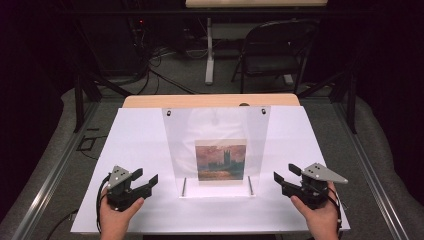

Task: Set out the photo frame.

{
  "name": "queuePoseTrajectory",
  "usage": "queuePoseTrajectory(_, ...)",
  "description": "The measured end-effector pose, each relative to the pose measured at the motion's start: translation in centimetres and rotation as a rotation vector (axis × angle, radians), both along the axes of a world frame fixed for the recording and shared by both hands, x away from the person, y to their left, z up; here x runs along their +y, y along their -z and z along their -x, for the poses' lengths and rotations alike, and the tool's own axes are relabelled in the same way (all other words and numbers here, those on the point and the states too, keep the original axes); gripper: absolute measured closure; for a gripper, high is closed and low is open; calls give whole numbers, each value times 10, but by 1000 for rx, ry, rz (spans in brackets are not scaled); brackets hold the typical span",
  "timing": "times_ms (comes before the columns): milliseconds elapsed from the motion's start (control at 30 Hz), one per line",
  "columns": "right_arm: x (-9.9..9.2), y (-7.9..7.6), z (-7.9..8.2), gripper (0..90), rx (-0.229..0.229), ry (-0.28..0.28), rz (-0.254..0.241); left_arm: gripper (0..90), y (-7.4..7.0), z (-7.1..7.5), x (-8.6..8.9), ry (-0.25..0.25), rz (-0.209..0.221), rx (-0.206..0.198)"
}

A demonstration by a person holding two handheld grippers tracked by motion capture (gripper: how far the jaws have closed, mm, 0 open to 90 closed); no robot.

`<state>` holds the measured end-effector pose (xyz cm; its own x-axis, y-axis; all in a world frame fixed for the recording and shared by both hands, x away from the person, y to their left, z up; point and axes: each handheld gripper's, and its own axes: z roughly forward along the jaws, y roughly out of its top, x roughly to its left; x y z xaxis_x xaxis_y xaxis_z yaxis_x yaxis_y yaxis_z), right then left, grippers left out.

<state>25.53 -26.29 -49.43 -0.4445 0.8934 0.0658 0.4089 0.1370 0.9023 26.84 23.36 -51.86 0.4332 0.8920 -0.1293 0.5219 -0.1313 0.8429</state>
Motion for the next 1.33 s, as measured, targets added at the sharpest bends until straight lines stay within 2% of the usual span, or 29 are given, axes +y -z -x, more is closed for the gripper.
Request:
queuePoseTrajectory(167, 7, 20, -4, 351, -10, -14, 42, 364, 11, -1, -2, 21, -19, -6)
queuePoseTrajectory(267, 10, 27, -6, 337, -4, -28, 65, 370, 14, -1, -5, 30, -18, -2)
queuePoseTrajectory(300, 13, 33, -8, 337, 16, -46, 95, 371, 18, 0, -8, 43, -24, 3)
queuePoseTrajectory(400, 15, 37, -9, 337, 42, -60, 92, 371, 21, -1, -13, 66, -56, 13)
queuePoseTrajectory(700, 16, 44, -11, 352, 81, -81, 87, 375, 27, -3, -16, 82, -69, 53)
queuePoseTrajectory(900, 20, 46, -10, 365, 107, -127, 103, 375, 28, -5, -14, 78, -46, 71)
queuePoseTrajectory(967, 21, 47, -11, 365, 100, -133, 102, 375, 28, -5, -13, 78, -43, 74)
queuePoseTrajectory(1333, 18, 46, -11, 365, 105, -115, 88, 376, 29, -6, -10, 69, -13, 90)
